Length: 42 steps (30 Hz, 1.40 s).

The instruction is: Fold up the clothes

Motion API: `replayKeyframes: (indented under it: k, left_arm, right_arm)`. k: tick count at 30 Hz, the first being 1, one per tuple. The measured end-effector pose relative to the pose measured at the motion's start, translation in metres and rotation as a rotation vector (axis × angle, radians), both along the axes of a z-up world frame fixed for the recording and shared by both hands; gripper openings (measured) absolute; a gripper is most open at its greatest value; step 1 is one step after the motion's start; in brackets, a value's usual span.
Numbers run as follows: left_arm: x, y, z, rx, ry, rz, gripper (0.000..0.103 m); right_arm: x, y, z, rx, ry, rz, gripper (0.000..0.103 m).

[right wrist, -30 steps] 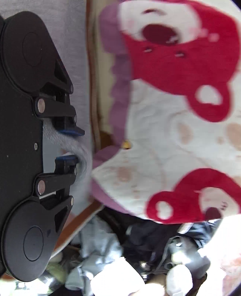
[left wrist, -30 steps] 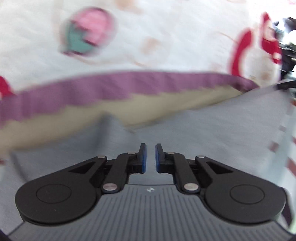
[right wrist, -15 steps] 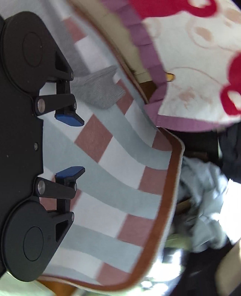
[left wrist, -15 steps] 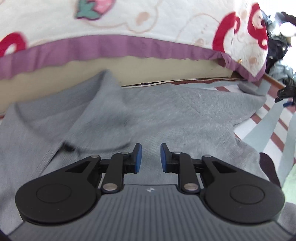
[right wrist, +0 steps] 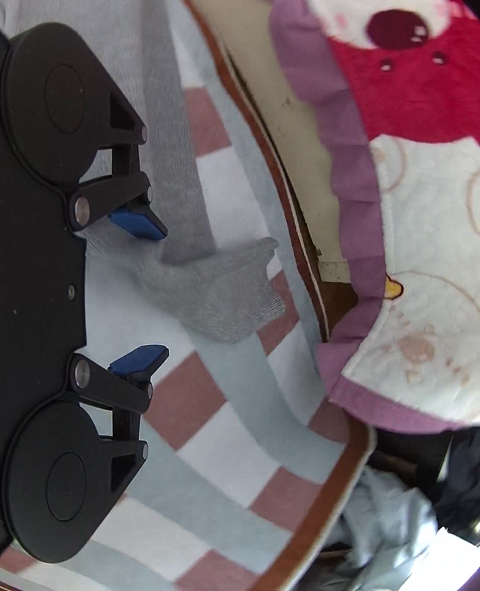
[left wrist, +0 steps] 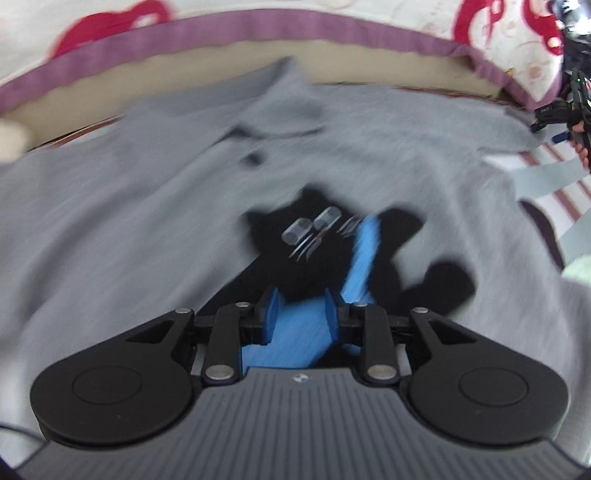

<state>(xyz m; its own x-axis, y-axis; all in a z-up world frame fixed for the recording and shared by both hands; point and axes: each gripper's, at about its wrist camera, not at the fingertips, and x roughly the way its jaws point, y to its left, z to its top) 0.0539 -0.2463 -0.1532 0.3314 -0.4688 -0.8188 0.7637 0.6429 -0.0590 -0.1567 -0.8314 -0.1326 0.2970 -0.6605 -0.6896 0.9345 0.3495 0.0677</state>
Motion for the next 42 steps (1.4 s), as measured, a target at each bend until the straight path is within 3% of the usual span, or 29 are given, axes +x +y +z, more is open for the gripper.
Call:
replayKeyframes:
  k: [1,2,7,12,14,15,17,19,22,25,28,31,34,38,40,41,42]
  left_arm:
    - [0.002,0.016,0.004,0.010,0.005,0.051,0.027]
    - [0.005,0.031,0.009,0.017,0.013,0.106,0.027]
    - [0.012,0.104,0.040,0.016,-0.006,0.354,0.027]
    - [0.005,0.155,0.051,0.047,-0.039,0.468,0.027]
    - [0.002,0.168,0.054,0.052,-0.049,0.485,0.028]
    - [0.001,0.172,0.055,0.041,-0.045,0.491,0.031]
    - [0.003,0.178,0.057,0.006,-0.040,0.505,0.033]
    - [0.008,0.177,0.059,-0.022,-0.054,0.524,0.033]
    - [0.018,0.174,0.067,-0.079,-0.102,0.562,0.033]
    - [0.029,0.181,0.076,-0.164,-0.127,0.610,0.042]
    - [0.050,0.183,0.074,-0.194,-0.124,0.636,0.043]
    - [0.079,0.177,0.062,-0.194,-0.102,0.603,0.044]
    - [0.108,0.177,0.043,-0.219,-0.029,0.655,0.046]
    - [0.132,0.185,0.022,-0.346,0.083,0.732,0.046]
    - [0.133,0.183,0.018,-0.359,0.083,0.694,0.043]
    - [0.133,0.182,0.018,-0.352,0.066,0.672,0.030]
    - [0.132,0.181,0.019,-0.333,0.033,0.660,0.003]
  right_arm:
    - [-0.002,-0.001,0.001,-0.035,-0.015,0.003,0.029]
    - [-0.004,-0.003,0.003,-0.071,-0.030,0.006,0.011]
    - [-0.016,-0.011,0.007,-0.233,-0.093,0.010,0.009]
    - [-0.033,-0.024,-0.040,-0.182,0.174,-0.138,0.026]
    - [-0.044,-0.011,-0.036,-0.199,0.142,-0.168,0.026]
    - [-0.049,0.001,-0.027,-0.207,0.081,-0.168,0.026]
    - [-0.051,0.026,-0.010,-0.200,-0.040,-0.132,0.044]
    - [-0.037,0.058,0.001,-0.125,-0.132,-0.010,0.051]
    - [-0.007,0.109,0.012,0.036,-0.241,0.230,0.051]
    - [0.030,0.171,0.018,0.171,-0.312,0.488,0.051]
    - [0.076,0.246,0.014,0.249,-0.301,0.734,0.051]
    - [0.123,0.324,0.011,0.292,-0.255,0.934,0.050]
    - [0.164,0.407,0.009,0.332,-0.216,1.109,0.050]
    - [0.195,0.506,0.005,0.482,-0.182,1.311,0.051]
    - [0.200,0.545,0.002,0.567,-0.157,1.404,0.055]
    - [0.202,0.563,0.001,0.593,-0.138,1.441,0.061]
    - [0.201,0.576,-0.001,0.573,-0.105,1.450,0.064]
